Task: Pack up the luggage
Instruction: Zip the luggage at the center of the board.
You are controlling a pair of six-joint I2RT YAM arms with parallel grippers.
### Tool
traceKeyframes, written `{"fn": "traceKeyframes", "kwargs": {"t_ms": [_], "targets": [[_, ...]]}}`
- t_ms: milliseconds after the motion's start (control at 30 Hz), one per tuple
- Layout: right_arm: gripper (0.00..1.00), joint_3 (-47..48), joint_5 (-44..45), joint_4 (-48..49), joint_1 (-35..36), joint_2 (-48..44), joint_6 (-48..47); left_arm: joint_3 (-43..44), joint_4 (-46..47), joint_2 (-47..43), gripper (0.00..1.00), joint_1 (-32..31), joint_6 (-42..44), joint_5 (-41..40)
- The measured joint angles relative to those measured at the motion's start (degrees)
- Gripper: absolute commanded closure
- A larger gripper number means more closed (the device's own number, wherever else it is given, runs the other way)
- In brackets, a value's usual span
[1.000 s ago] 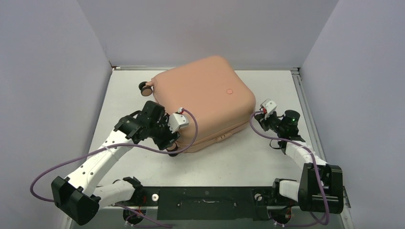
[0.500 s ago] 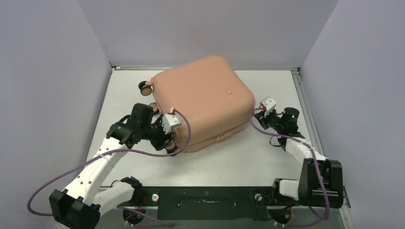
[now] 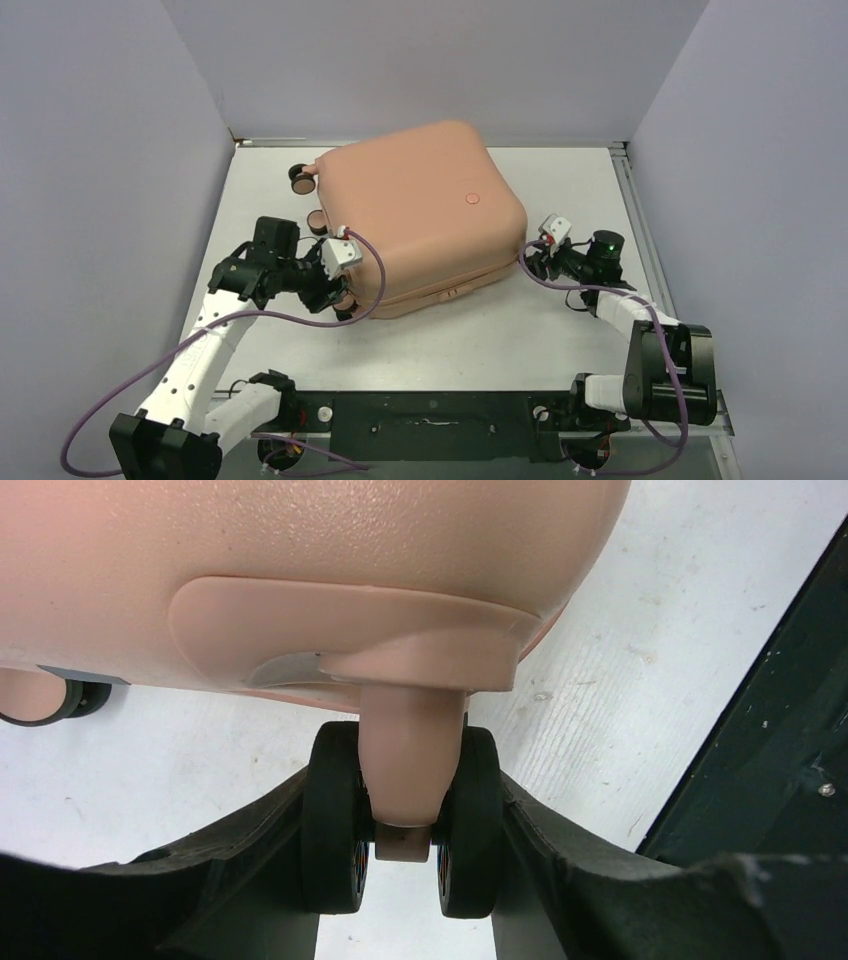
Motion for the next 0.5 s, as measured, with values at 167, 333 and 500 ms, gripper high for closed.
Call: {"fn": "traceKeyframes", "kwargs": {"t_ms": [167, 333, 500], "targets": [[0.62, -0.5, -5.7, 3.8, -0.1, 3.4, 4.0, 0.0, -1.7, 0.2, 1.0, 6.1, 5.9, 4.0], [0.65, -0.5, -8.8, 6.5, -0.2, 3.8, 7.8, 0.1, -3.0, 1.7, 1.0, 10.4, 10.2, 8.1], [0.93, -0.5, -10.0, 6.3, 0.9, 3.7, 9.0, 0.7, -4.0, 3.6, 1.0, 13.0, 12.6, 10.7]]}}
